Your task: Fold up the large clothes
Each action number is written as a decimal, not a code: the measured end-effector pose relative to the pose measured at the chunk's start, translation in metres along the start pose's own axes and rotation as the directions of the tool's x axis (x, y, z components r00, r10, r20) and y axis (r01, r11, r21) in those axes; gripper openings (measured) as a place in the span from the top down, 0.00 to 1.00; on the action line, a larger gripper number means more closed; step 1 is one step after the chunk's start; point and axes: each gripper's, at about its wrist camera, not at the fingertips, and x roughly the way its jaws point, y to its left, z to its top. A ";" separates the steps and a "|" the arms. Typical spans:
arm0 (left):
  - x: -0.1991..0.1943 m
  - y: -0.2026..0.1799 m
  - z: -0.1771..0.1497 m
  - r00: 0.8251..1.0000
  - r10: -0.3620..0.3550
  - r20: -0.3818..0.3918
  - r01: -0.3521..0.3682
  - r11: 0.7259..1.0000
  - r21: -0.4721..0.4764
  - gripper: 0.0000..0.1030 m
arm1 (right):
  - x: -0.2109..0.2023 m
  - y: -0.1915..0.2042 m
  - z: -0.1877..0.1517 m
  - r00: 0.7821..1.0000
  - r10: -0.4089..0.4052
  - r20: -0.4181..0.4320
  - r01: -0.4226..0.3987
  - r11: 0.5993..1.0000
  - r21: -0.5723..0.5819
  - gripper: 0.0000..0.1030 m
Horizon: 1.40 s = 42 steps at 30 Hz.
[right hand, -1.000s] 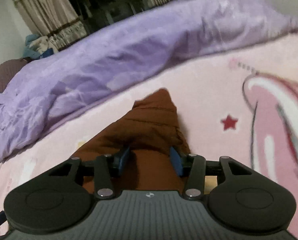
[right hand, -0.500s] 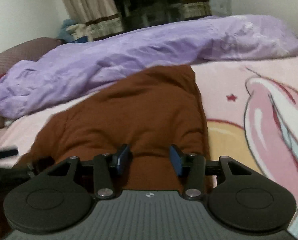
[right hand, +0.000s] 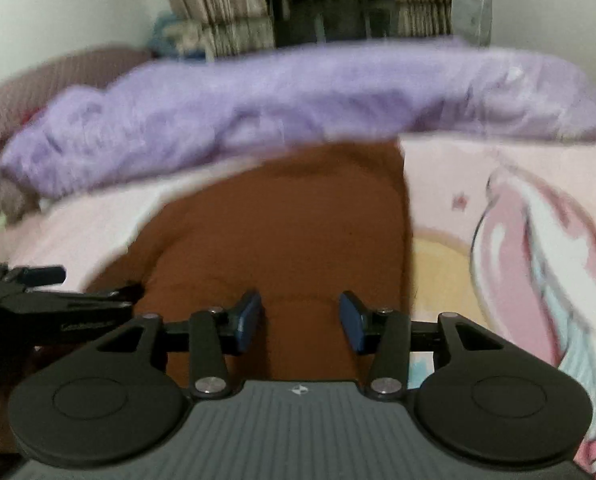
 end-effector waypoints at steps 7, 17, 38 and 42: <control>-0.025 0.008 0.004 0.999 -0.002 0.038 0.002 1.000 -0.019 0.01 | -0.006 -0.001 0.002 0.999 -0.033 0.024 0.032 0.999 0.038 0.42; -0.045 0.002 -0.022 0.999 -0.037 -0.023 0.037 0.999 -0.016 0.00 | -0.019 0.005 -0.028 0.999 -0.032 -0.040 0.028 0.995 -0.092 0.41; -0.033 0.001 -0.040 0.997 -0.059 -0.059 0.056 0.997 -0.057 0.00 | -0.016 -0.005 -0.044 0.996 -0.051 -0.069 0.047 0.998 -0.049 0.20; -0.033 0.007 -0.038 0.995 -0.086 -0.051 0.082 0.993 -0.082 0.00 | -0.011 -0.027 -0.047 0.997 0.020 -0.073 -0.015 0.997 0.070 0.14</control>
